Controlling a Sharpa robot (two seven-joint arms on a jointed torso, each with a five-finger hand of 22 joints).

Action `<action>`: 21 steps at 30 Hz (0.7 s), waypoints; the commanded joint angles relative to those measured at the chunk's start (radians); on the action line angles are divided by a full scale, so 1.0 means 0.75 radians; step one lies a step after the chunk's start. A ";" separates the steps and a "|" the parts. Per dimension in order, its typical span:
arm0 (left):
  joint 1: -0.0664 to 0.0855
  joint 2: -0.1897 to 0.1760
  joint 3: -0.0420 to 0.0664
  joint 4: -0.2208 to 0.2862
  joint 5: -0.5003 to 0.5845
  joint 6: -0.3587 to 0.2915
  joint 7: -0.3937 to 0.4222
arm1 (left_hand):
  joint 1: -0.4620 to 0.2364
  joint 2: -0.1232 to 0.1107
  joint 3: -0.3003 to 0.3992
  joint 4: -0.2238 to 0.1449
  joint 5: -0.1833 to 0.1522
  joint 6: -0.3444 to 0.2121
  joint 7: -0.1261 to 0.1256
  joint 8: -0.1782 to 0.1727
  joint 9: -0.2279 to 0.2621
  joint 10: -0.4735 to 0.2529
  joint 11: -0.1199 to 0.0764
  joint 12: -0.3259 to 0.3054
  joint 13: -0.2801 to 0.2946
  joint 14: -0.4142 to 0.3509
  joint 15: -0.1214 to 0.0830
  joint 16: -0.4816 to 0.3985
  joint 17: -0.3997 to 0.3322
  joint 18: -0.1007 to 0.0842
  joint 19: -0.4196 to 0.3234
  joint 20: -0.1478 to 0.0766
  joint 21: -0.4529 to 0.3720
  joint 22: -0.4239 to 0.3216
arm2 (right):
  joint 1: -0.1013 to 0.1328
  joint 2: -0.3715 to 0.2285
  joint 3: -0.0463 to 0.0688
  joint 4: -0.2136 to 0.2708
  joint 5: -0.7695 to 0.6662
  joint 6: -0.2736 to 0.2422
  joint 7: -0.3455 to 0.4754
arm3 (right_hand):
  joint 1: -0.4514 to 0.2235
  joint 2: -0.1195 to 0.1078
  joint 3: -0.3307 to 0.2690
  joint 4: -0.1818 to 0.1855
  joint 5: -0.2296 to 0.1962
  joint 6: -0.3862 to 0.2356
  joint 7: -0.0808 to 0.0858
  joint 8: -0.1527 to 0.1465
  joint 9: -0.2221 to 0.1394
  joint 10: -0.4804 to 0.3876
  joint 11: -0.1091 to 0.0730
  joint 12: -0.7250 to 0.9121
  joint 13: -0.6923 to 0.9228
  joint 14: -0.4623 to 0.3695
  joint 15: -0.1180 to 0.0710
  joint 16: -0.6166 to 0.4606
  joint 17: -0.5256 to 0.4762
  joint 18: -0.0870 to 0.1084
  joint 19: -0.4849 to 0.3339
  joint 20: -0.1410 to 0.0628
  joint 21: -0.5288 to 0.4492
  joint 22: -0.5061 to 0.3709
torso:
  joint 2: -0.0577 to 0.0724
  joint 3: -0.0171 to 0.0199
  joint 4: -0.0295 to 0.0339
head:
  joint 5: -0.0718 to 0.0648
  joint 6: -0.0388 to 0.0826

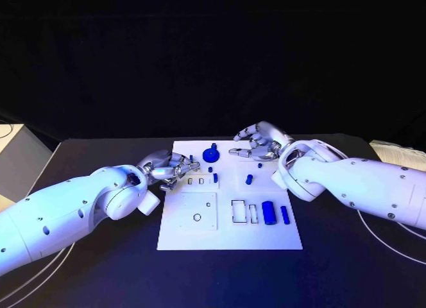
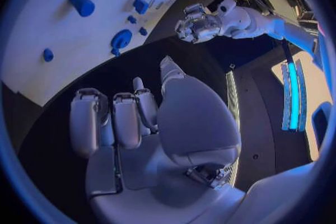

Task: Assemble the parts on the task board

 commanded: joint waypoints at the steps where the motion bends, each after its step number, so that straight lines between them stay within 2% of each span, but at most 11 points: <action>1: 0.032 0.019 0.001 -0.017 -0.137 -0.046 -0.235 | 0.016 0.023 0.013 -0.009 -0.003 0.009 -0.009 0.010 0.001 0.053 -0.006 0.052 0.064 0.125 -0.013 0.006 0.328 -0.010 0.011 -0.003 0.007 0.008 | 0.019 -0.033 0.004 -0.011 0.319 0.013 0.211 | 0.010 0.008 0.011 -0.002 0.027 -0.007 0.001 0.010 0.002 -0.010 0.001 -0.005 0.036 0.036 0.008 -0.009 -0.005 0.010 0.075 0.010 -0.011 0.028 | -0.020 0.0100 -0.0094 | 0.019 -0.008; 3: 0.055 0.029 0.000 -0.028 -0.163 -0.024 -0.298 | 0.021 0.025 0.025 -0.008 -0.003 0.015 -0.013 0.015 -0.003 0.095 -0.011 0.091 0.115 0.130 -0.018 0.014 0.335 -0.016 0.026 -0.003 0.022 0.036 | 0.030 -0.054 0.005 -0.015 0.366 0.019 0.227 | 0.018 0.012 0.016 -0.004 0.041 -0.009 0.001 0.014 0.003 -0.011 0.001 -0.005 0.035 0.036 0.008 -0.011 -0.006 0.010 0.076 0.010 -0.010 0.029 | -0.026 0.0146 -0.0123 | 0.025 -0.011; 5: 0.067 0.036 0.000 -0.034 -0.175 -0.010 -0.327 | 0.022 0.022 0.028 -0.008 -0.003 0.016 -0.014 0.016 -0.005 0.106 -0.012 0.102 0.129 0.131 -0.019 0.017 0.337 -0.019 0.032 -0.004 0.029 0.048 | 0.034 -0.065 0.005 -0.016 0.382 0.022 0.232 | 0.020 0.012 0.017 -0.004 0.046 -0.009 0.001 0.014 0.003 -0.012 0.001 -0.005 0.035 0.036 0.008 -0.011 -0.005 0.010 0.076 0.010 -0.011 0.029 | -0.030 0.0184 -0.0144 | 0.028 -0.015; 8: 0.104 0.056 -0.003 -0.046 -0.215 0.033 -0.408 | 0.012 0.018 0.029 -0.003 -0.003 0.015 -0.014 0.014 -0.009 0.121 -0.012 0.115 0.146 0.137 -0.020 0.029 0.349 -0.023 0.042 -0.005 0.039 0.067 | 0.042 -0.089 0.005 -0.017 0.411 0.030 0.241 | 0.023 0.012 0.019 -0.004 0.055 -0.010 0.002 0.017 0.004 -0.013 0.001 -0.005 0.034 0.036 0.008 -0.012 -0.008 0.009 0.077 0.011 -0.009 0.031 | -0.040 0.0260 -0.0177 | 0.033 -0.016; 11: 0.138 0.081 -0.008 -0.056 -0.259 0.086 -0.482 | 0.007 0.018 0.031 -0.001 -0.003 0.017 -0.015 0.015 -0.010 0.131 -0.013 0.124 0.158 0.139 -0.020 0.031 0.351 -0.022 0.042 -0.006 0.039 0.067 | 0.045 -0.103 0.005 -0.020 0.425 0.038 0.243 | 0.023 0.012 0.019 -0.004 0.055 -0.010 0.002 0.017 0.004 -0.013 0.001 -0.005 0.034 0.036 0.008 -0.012 -0.008 0.009 0.077 0.011 -0.009 0.031 | -0.049 0.0336 -0.0245 | 0.037 -0.022; 12: 0.153 0.094 -0.015 -0.064 -0.274 0.103 -0.505 | 0.000 0.017 0.030 0.000 -0.004 0.019 -0.015 0.016 -0.011 0.133 -0.013 0.126 0.160 0.139 -0.020 0.031 0.351 -0.022 0.043 -0.007 0.040 0.067 | 0.046 -0.107 0.005 -0.021 0.428 0.041 0.243 | 0.024 0.012 0.019 -0.004 0.058 -0.010 0.002 0.018 0.004 -0.013 0.002 -0.005 0.033 0.036 0.008 -0.013 -0.008 0.009 0.077 0.011 -0.010 0.031 | -0.051 0.0351 -0.0248 | 0.037 -0.023; 14: 0.186 0.124 -0.038 -0.088 -0.299 0.133 -0.543 | -0.016 0.018 0.029 0.002 -0.004 0.026 -0.017 0.022 -0.012 0.136 -0.014 0.130 0.164 0.139 -0.021 0.031 0.351 -0.023 0.044 -0.008 0.041 0.069 | 0.045 -0.113 0.005 -0.023 0.431 0.046 0.242 | 0.025 0.013 0.020 -0.004 0.062 -0.009 0.003 0.019 0.004 -0.012 0.002 -0.005 0.034 0.036 0.009 -0.013 -0.007 0.009 0.077 0.011 -0.010 0.030 | -0.057 0.0373 -0.0239 | 0.037 -0.025; 17: 0.242 0.183 -0.084 -0.149 -0.338 0.216 -0.589 | -0.031 0.022 0.029 0.002 -0.004 0.034 -0.020 0.030 -0.009 0.134 -0.016 0.131 0.162 0.139 -0.023 0.031 0.351 -0.023 0.045 -0.009 0.042 0.071 | 0.043 -0.121 0.004 -0.028 0.434 0.055 0.239 | 0.026 0.013 0.022 -0.003 0.069 -0.009 0.003 0.022 0.005 -0.014 0.002 -0.006 0.032 0.035 0.009 -0.015 -0.010 0.009 0.077 0.011 -0.010 0.030 | -0.067 0.0412 -0.0240 | 0.040 -0.030; 20: 0.277 0.237 -0.121 -0.208 -0.360 0.283 -0.615 | -0.075 0.034 0.027 0.003 -0.004 0.018 -0.018 0.029 -0.010 0.111 -0.014 0.117 0.139 0.137 -0.022 0.029 0.349 -0.021 0.039 -0.012 0.035 0.058 | 0.038 -0.129 0.003 -0.033 0.435 0.059 0.231 | 0.026 0.013 0.022 -0.003 0.072 -0.010 0.004 0.022 0.005 -0.016 0.003 -0.007 0.030 0.035 0.009 -0.015 -0.010 0.010 0.076 0.011 -0.013 0.027 | -0.075 0.0452 -0.0252 | 0.045 -0.035; 21: 0.283 0.248 -0.127 -0.219 -0.363 0.295 -0.619 | -0.085 0.034 0.025 0.003 -0.004 0.012 -0.016 0.027 -0.011 0.101 -0.013 0.111 0.128 0.136 -0.021 0.025 0.345 -0.019 0.035 -0.013 0.031 0.051 | 0.037 -0.131 0.003 -0.034 0.436 0.060 0.230 | 0.016 0.015 0.019 0.002 0.064 -0.012 0.005 0.024 0.005 -0.018 0.004 -0.008 0.028 0.035 0.010 -0.016 -0.010 0.010 0.076 0.012 -0.015 0.026 | -0.075 0.0455 -0.0256 | 0.046 -0.035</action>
